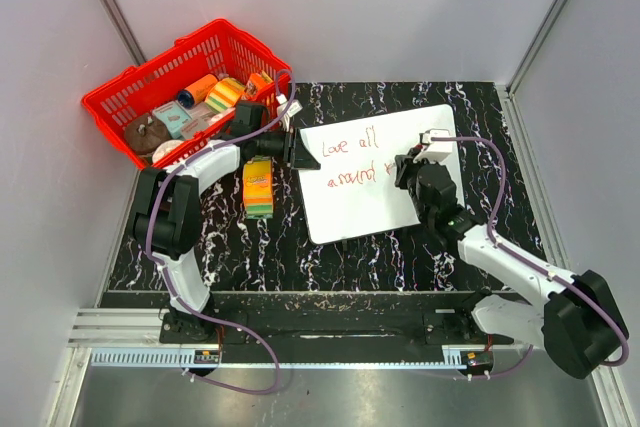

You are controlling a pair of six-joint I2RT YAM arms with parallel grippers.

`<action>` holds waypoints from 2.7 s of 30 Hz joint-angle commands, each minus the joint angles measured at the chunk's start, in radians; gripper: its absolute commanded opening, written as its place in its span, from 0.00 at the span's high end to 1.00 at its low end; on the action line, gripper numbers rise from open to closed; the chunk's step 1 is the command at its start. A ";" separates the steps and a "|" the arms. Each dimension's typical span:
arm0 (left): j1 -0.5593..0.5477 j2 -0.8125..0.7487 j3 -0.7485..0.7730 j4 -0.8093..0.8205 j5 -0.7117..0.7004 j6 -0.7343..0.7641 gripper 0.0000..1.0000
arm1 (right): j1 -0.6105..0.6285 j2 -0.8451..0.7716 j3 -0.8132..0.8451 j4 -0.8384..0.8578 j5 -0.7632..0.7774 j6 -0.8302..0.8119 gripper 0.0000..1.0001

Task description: Write a sentence on the whiteboard

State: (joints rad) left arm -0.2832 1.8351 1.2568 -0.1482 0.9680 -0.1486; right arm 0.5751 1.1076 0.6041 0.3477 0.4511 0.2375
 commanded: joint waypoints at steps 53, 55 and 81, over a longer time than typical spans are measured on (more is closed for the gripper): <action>-0.028 0.055 -0.013 0.030 -0.364 0.330 1.00 | -0.004 0.086 -0.171 0.481 0.074 -0.126 1.00; -0.028 0.055 -0.011 0.030 -0.364 0.331 1.00 | -0.003 0.078 -0.173 0.446 0.069 -0.110 1.00; -0.028 0.046 -0.016 0.029 -0.362 0.333 1.00 | -0.004 -0.031 -0.233 0.237 0.024 0.014 1.00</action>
State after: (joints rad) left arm -0.2844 1.8355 1.2572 -0.1555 0.9623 -0.1425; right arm 0.5751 1.0897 0.3866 0.6628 0.4763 0.2375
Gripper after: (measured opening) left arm 0.322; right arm 0.085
